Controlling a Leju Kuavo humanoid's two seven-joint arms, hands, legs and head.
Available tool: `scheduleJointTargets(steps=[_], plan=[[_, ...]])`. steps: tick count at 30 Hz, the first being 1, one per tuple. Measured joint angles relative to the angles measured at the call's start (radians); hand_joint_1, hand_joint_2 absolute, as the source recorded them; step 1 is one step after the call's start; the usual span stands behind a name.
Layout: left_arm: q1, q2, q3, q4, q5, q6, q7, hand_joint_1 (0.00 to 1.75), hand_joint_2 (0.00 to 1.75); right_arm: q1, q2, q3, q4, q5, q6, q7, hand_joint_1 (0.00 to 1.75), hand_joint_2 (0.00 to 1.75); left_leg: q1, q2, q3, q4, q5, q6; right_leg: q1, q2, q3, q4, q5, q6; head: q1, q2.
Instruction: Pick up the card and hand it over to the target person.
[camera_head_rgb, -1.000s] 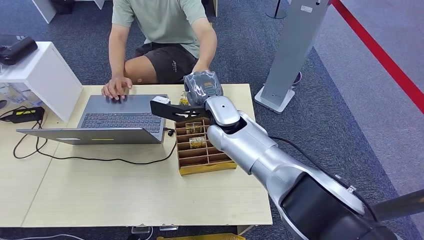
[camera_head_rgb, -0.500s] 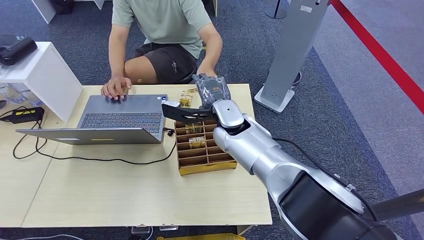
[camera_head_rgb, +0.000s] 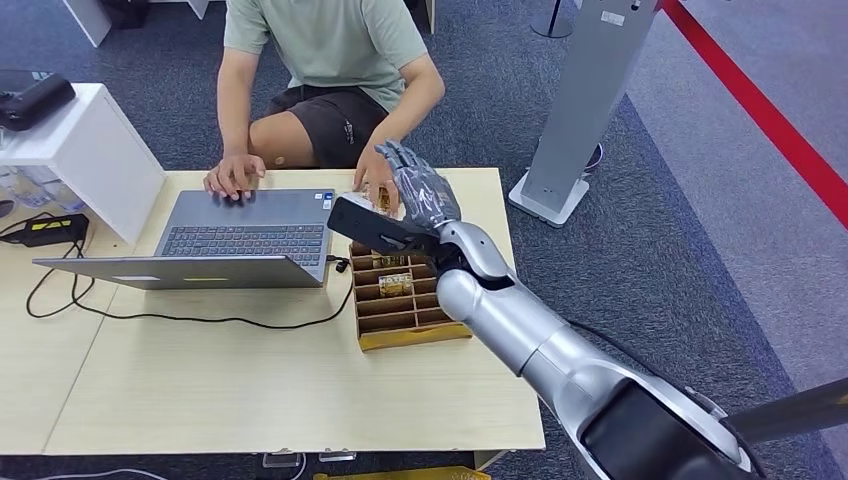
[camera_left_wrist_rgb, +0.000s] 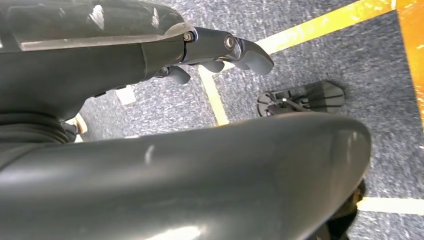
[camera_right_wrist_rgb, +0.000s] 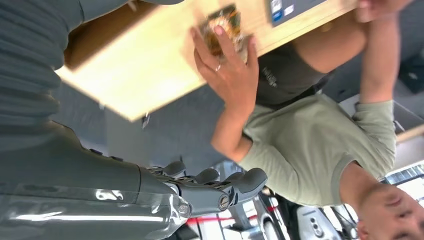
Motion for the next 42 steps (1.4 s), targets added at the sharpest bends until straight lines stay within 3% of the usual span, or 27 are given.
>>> scheduleJointTargets(steps=[5,9,15,19,42], plan=[[0.000,0.005,0.016,-0.003,0.023,0.009,0.017,0.00,0.00,0.317,-0.038,-0.124,-0.168,-0.200,0.068,-0.175,0.00,1.75,0.000,-0.006,0.001,-0.001,0.000,0.000,0.000,-0.007,0.003,-0.003,-0.002,0.000,0.000,0.000],[-0.001,0.007,0.024,-0.004,0.033,0.016,0.018,0.00,0.00,0.405,-0.021,-0.109,-0.121,-0.204,0.085,-0.209,0.00,1.75,-0.001,0.000,-0.001,0.001,-0.002,0.000,-0.001,-0.001,-0.002,0.001,-0.002,0.000,0.000,0.000],[0.000,0.010,0.022,-0.004,0.035,0.018,0.007,0.00,0.00,0.361,0.050,0.049,0.139,-0.274,0.123,-0.260,0.00,1.75,-0.001,0.009,0.001,0.000,-0.002,-0.001,-0.001,0.009,-0.004,0.001,0.001,-0.001,0.000,0.000],[-0.001,0.009,0.021,-0.006,0.036,0.020,0.003,0.00,0.00,0.316,0.079,0.100,0.194,-0.254,0.112,-0.275,0.00,1.75,-0.001,0.012,0.001,-0.001,-0.001,-0.001,-0.001,0.013,-0.005,0.002,0.002,-0.001,0.000,0.000],[-0.001,0.001,0.013,-0.006,0.034,0.020,0.009,0.00,0.00,0.302,0.061,0.094,0.167,-0.220,0.093,-0.252,0.00,1.75,-0.002,0.011,0.001,-0.001,-0.001,-0.001,-0.002,0.011,-0.004,0.003,0.001,-0.001,0.000,0.000]])
